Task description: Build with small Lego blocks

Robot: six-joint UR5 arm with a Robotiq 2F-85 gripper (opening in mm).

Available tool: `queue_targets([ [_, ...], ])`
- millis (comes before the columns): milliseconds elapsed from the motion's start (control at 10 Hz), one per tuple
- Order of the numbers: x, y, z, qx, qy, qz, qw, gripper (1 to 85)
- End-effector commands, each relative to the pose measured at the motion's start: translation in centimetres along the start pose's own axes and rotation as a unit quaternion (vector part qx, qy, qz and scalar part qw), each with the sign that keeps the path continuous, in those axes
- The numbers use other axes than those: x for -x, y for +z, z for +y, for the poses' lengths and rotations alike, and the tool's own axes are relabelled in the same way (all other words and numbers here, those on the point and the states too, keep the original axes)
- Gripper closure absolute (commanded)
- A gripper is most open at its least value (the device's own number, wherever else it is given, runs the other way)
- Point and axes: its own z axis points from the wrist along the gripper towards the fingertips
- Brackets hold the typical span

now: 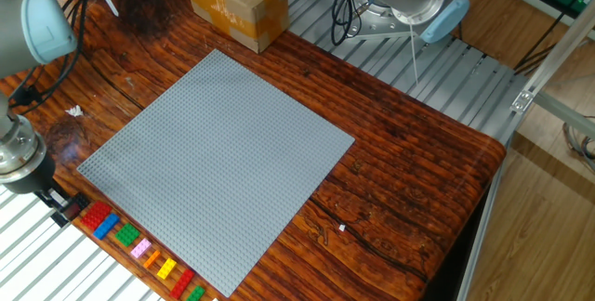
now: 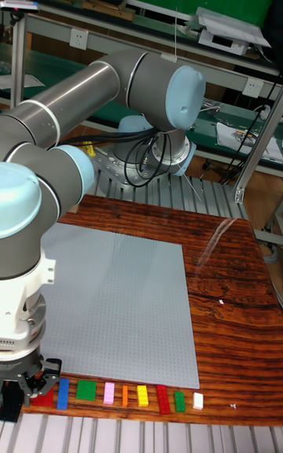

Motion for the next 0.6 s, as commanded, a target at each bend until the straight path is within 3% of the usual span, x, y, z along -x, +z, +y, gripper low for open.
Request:
queue_targets([
  [0, -0.03, 0.06, 0.06, 0.009, 0.010, -0.003, 0.9999, 47.3],
  [500, -0.19, 0.25, -0.91, -0.002, 0.012, -0.005, 0.9999, 47.7],
])
